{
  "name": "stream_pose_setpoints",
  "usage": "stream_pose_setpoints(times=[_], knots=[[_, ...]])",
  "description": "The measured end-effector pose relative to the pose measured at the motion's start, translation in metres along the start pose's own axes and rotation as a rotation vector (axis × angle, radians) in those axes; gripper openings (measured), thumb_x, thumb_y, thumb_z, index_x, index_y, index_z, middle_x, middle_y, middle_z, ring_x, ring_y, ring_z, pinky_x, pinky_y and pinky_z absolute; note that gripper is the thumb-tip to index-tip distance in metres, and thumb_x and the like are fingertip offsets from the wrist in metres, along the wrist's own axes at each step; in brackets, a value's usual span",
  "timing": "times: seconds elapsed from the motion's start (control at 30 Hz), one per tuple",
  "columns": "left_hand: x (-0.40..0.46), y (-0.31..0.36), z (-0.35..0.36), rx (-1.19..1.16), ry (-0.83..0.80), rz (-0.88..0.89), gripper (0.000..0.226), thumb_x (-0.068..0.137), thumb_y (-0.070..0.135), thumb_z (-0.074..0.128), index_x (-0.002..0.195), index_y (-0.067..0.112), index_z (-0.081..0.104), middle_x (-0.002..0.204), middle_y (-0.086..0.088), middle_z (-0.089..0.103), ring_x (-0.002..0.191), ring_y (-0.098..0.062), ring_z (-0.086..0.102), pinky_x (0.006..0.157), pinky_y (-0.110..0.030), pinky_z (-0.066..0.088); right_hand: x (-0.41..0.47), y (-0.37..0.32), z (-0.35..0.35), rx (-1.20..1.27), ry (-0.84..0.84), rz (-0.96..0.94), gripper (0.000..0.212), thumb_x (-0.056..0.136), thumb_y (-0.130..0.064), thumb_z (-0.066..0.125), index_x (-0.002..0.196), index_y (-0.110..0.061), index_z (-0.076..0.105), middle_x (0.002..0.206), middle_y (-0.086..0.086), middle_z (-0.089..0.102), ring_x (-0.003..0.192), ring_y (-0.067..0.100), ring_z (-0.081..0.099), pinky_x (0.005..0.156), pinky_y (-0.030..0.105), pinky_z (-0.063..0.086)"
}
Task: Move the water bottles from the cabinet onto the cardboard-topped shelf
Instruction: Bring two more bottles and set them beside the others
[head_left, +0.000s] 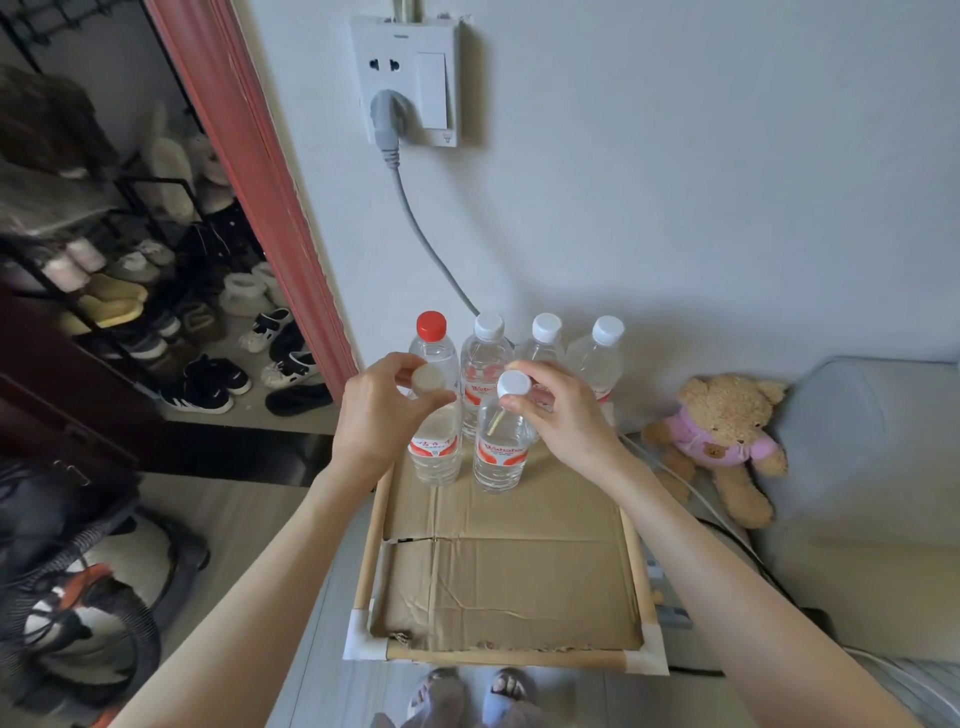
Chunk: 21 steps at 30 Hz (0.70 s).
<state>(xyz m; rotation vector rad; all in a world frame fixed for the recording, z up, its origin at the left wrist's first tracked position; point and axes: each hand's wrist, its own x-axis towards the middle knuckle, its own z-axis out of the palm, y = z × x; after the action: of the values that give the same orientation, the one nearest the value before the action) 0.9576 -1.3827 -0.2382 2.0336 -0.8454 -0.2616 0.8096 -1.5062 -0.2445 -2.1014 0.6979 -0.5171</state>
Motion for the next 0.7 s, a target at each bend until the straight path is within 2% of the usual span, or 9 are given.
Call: stream_pose_setpoints(times=[0.23,0.3,0.37,0.43,0.47,0.6,0.7], knots=[[0.006,-0.005,-0.005,-0.015,-0.081,0.028,0.039,0.074,0.019,0.074,0.11,0.01,0.06,0.094,0.004,0.06,0.088,-0.008,0.054,0.064,0.004,0.036,0.007,0.001,0.005,0.035,0.01,0.033,0.033,0.084,-0.014,0.064,0.116,-0.009,0.058,0.113,0.006,0.057,0.101,0.025,0.058,0.095,0.039,0.046],[0.009,-0.006,-0.008,-0.01,-0.166,0.042,0.04,0.076,0.017,0.072,0.113,0.011,0.058,0.098,0.003,0.061,0.091,-0.007,0.055,0.066,0.002,0.038,0.011,0.001,0.005,-0.006,0.017,0.023,0.034,0.084,-0.017,0.065,0.116,-0.011,0.058,0.113,0.004,0.056,0.102,0.022,0.057,0.093,0.038,0.046],[0.011,-0.006,-0.01,-0.001,-0.212,0.056,0.039,0.077,0.015,0.071,0.113,0.011,0.057,0.099,0.003,0.061,0.092,-0.006,0.055,0.066,0.001,0.039,0.014,0.003,0.005,-0.064,0.014,0.026,0.036,0.082,-0.022,0.067,0.117,-0.016,0.058,0.113,0.003,0.055,0.099,0.018,0.056,0.09,0.03,0.045],[0.012,-0.005,-0.01,0.004,-0.185,0.073,0.036,0.078,0.013,0.07,0.112,0.009,0.058,0.096,0.003,0.061,0.09,-0.006,0.054,0.065,0.004,0.036,0.016,0.002,0.006,-0.115,0.007,0.025,0.037,0.08,-0.024,0.068,0.115,-0.018,0.058,0.11,0.002,0.057,0.094,0.016,0.056,0.085,0.022,0.04],[0.012,-0.004,-0.009,0.004,-0.165,0.08,0.035,0.078,0.011,0.069,0.111,0.008,0.058,0.094,0.003,0.06,0.088,-0.007,0.054,0.065,0.005,0.035,0.017,0.001,0.007,-0.134,0.009,0.016,0.036,0.081,-0.022,0.068,0.115,-0.016,0.058,0.109,0.003,0.058,0.093,0.017,0.057,0.083,0.022,0.039],[0.011,-0.002,-0.004,0.006,-0.1,0.088,0.031,0.079,0.011,0.069,0.108,0.006,0.06,0.092,0.001,0.06,0.086,-0.008,0.054,0.062,0.006,0.033,0.02,-0.003,0.01,-0.193,0.004,-0.057,0.032,0.084,-0.016,0.064,0.114,-0.012,0.057,0.107,0.006,0.06,0.092,0.022,0.058,0.083,0.031,0.044],[0.013,-0.004,-0.001,0.012,-0.077,0.087,0.032,0.078,0.013,0.069,0.108,0.006,0.06,0.094,0.001,0.061,0.087,-0.009,0.054,0.064,0.005,0.033,0.022,-0.003,0.013,-0.215,0.01,-0.07,0.032,0.083,-0.017,0.064,0.114,-0.013,0.057,0.106,0.005,0.059,0.092,0.021,0.058,0.082,0.032,0.045]])
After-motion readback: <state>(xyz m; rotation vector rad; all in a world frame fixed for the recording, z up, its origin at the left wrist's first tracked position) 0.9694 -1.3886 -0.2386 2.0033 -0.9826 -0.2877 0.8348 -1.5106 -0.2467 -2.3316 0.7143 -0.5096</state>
